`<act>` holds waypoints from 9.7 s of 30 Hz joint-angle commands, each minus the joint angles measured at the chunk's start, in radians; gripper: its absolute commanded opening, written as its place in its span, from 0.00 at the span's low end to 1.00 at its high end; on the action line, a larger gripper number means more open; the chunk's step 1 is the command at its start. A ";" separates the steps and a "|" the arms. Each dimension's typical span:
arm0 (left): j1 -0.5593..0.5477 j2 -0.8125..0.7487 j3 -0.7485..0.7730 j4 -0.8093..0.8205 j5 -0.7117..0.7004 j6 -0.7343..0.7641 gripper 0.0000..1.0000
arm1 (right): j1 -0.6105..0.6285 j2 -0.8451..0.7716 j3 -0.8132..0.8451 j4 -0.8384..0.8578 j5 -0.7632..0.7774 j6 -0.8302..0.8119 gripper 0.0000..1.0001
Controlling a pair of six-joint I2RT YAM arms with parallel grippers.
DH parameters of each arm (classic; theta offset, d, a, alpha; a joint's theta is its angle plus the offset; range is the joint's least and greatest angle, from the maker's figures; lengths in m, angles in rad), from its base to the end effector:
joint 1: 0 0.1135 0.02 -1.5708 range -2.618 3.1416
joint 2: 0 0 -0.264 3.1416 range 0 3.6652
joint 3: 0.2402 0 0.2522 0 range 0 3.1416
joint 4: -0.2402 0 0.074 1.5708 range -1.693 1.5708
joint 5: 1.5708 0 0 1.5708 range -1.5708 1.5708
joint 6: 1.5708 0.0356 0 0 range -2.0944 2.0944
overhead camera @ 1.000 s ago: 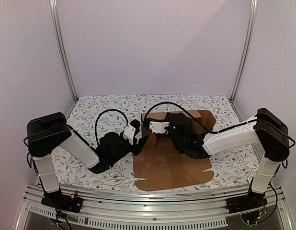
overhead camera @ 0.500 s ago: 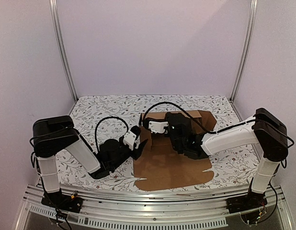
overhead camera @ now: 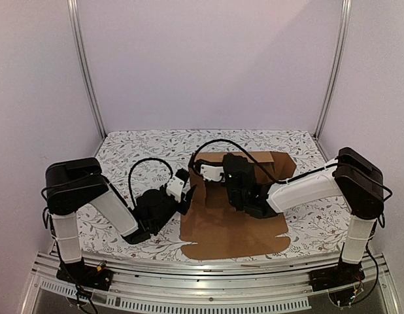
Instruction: Fold the paper box
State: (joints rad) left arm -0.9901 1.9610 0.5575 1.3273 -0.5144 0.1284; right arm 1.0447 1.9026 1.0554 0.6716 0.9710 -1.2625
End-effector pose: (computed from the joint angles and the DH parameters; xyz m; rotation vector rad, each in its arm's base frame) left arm 0.1930 -0.2622 0.1181 0.5169 1.5589 -0.2361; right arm 0.2292 0.3362 0.2028 -1.1915 1.3122 -0.9979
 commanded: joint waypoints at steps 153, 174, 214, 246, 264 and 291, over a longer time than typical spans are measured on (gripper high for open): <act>0.032 0.075 0.116 0.197 -0.118 -0.074 0.18 | 0.165 -0.049 -0.174 -0.065 -0.234 0.068 0.04; 0.062 -0.041 0.157 -0.078 -0.005 -0.098 0.13 | -0.022 -0.375 0.476 -1.583 -0.871 0.693 0.73; 0.229 0.111 0.668 -0.824 0.506 -0.189 0.09 | -0.609 0.363 0.786 -1.557 -1.629 1.051 0.64; 0.082 0.215 0.845 -0.962 0.152 -0.130 0.00 | -0.561 0.336 0.697 -1.555 -1.945 1.211 0.60; 0.143 0.003 0.633 -1.000 0.503 -0.132 0.00 | -0.591 0.294 0.674 -1.710 -1.865 1.028 0.63; 0.066 -0.018 0.153 -0.212 0.345 -0.154 0.06 | -0.541 0.073 0.856 -2.059 -1.730 0.943 0.86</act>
State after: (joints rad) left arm -0.9009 1.9129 0.7361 1.0210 -0.1421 -0.0341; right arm 0.4576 1.9572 1.9057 -1.3281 -0.7868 -0.3046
